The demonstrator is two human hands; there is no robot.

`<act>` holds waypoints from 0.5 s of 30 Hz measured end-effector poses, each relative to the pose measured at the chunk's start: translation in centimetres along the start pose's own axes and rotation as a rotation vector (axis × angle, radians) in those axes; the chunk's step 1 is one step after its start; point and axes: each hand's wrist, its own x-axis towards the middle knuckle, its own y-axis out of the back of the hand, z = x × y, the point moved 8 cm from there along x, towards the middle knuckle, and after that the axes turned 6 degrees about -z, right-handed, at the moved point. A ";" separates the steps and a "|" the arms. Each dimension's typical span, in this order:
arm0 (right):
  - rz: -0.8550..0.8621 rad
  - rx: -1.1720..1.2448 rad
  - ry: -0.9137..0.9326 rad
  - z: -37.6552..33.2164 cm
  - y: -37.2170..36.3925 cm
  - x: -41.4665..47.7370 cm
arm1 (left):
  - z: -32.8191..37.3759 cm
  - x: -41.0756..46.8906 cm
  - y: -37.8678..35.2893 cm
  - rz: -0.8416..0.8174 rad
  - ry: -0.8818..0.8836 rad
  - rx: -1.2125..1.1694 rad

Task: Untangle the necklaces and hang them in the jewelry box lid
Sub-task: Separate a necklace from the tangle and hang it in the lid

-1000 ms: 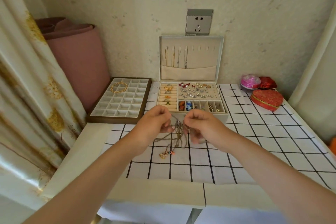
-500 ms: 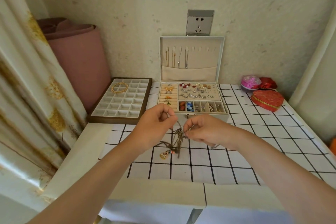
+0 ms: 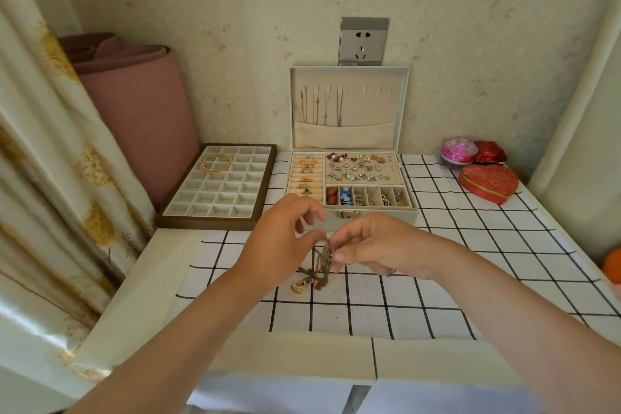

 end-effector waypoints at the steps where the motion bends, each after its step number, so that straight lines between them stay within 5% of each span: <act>1: 0.006 0.011 -0.002 0.0 0.0 0.0 | 0.0 -0.1 0.1 0.016 0.002 0.074; 9: 0.085 0.193 0.018 0.4 1.0 0.2 | -1.4 -1.0 -1.9 -0.236 0.341 -0.204; 12: 0.075 0.279 0.048 0.0 1.3 0.2 | -1.5 -1.9 -4.2 -0.443 0.334 -0.151; 15: 0.091 0.330 0.078 -0.1 1.9 0.1 | -1.2 -1.8 -4.6 -0.418 0.308 -0.140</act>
